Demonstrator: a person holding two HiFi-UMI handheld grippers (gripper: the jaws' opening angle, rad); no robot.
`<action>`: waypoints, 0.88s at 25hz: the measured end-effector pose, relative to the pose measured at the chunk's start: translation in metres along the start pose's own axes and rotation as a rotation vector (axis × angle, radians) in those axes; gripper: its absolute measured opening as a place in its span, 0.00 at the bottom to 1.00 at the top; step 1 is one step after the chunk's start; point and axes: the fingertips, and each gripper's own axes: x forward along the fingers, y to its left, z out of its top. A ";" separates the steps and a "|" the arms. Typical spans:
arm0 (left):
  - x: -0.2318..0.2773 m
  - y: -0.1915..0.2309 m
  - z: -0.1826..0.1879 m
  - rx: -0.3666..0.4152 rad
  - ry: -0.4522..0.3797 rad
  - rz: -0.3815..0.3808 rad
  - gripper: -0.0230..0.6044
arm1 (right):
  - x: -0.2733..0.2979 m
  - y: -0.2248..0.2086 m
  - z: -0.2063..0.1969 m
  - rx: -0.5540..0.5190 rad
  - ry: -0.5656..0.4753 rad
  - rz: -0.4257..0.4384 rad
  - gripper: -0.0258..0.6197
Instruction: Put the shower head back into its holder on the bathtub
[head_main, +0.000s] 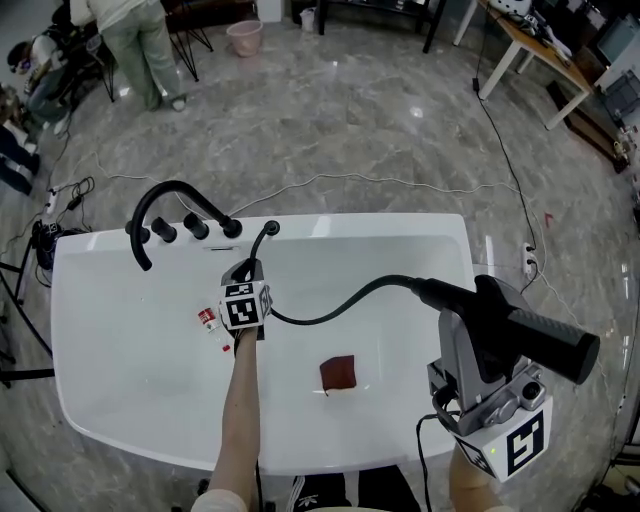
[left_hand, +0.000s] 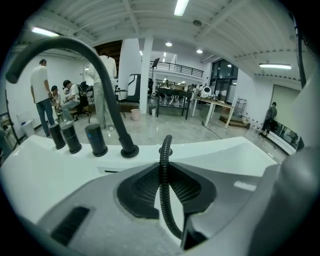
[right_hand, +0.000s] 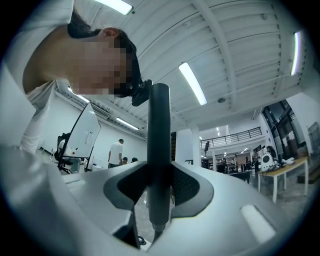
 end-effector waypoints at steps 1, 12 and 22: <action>0.010 -0.005 0.002 0.008 0.014 -0.012 0.12 | -0.001 0.000 -0.004 0.002 0.006 -0.001 0.25; 0.013 0.010 -0.077 -0.031 0.174 0.009 0.12 | 0.009 -0.001 -0.021 0.013 0.049 0.009 0.25; 0.018 -0.005 0.052 0.194 -0.054 -0.026 0.12 | 0.016 0.006 -0.028 0.020 0.069 0.014 0.25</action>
